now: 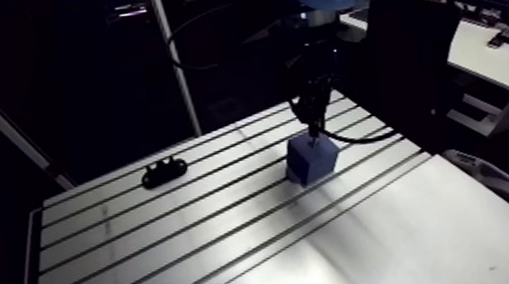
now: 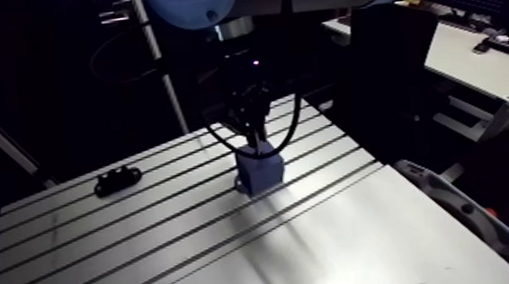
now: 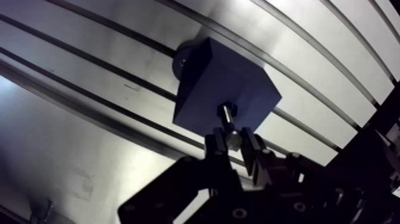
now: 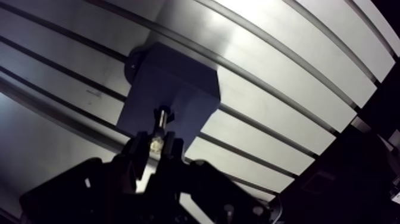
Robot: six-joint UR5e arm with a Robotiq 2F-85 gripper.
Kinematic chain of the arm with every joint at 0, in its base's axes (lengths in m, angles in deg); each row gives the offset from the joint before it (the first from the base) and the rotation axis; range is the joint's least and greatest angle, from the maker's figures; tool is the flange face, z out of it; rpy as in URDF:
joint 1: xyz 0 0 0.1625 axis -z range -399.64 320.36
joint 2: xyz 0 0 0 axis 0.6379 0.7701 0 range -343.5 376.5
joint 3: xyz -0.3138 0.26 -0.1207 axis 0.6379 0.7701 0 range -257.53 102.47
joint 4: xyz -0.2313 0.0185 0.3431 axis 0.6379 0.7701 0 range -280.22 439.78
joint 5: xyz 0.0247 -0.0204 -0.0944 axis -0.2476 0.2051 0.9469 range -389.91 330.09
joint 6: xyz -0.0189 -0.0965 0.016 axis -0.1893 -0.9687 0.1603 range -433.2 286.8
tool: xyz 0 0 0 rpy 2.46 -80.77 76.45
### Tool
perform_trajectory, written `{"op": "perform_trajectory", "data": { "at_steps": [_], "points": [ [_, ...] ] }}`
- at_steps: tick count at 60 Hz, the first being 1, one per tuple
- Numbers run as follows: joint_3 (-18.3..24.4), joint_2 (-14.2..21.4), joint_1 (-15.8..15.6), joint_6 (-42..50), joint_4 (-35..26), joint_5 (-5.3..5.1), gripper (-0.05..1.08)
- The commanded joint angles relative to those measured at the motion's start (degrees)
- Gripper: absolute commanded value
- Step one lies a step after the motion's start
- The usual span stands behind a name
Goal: Pick up the M10 bolt and insert it into the hex recess until seated.
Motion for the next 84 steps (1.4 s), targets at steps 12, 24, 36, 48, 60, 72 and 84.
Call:
{"op": "perform_trajectory", "data": {
  "at_steps": [12, 24, 36, 48, 60, 72, 84],
  "points": [
    [0.1, 0.0, 0.0, 0.0, 0.0, -0.04, 1.01],
    [0.2, 0.0, 0.0, -0.1, 0.0, -0.04, 1.01],
    [0.0, 0.0, 0.1, -0.2, 0.0, -0.04, 1.01],
    [0.1, 0.0, 0.1, -0.2, 0.0, -0.04, 1.01],
    [0.0, -0.1, 0.1, -0.2, 0.0, -0.04, 1.01],
    [0.0, -0.5, 0.1, -0.3, 0.0, -0.04, 1.01],
    [0.0, -0.6, 0.1, -0.2, 0.0, -0.11, 1.00]
  ]
}}
